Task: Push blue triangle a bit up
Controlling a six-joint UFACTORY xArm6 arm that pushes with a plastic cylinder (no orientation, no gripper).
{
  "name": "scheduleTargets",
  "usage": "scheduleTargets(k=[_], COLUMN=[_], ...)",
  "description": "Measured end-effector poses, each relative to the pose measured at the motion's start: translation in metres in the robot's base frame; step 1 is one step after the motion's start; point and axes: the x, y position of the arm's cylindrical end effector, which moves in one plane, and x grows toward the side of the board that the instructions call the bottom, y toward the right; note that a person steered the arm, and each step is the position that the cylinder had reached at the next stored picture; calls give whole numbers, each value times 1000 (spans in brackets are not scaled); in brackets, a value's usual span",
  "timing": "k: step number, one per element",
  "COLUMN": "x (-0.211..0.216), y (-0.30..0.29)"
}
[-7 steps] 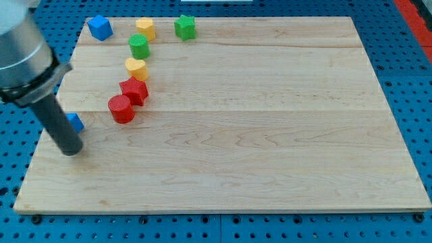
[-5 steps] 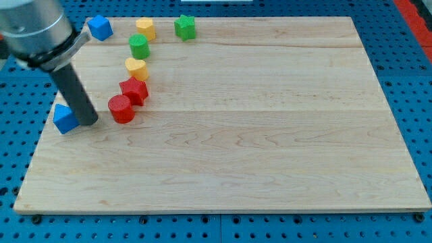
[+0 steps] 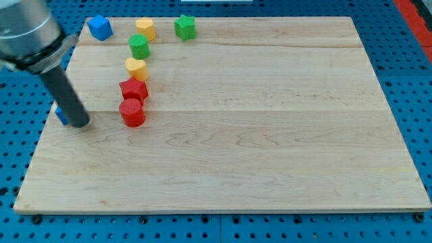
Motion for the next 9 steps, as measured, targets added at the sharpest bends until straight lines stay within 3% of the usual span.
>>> scheduleTargets(k=[1,2,4,5,6,7,8,9], x=[-54,-42,38,-10,-19,-63,-48,-22], y=[1,30,-4,-27,3,0,3,-38])
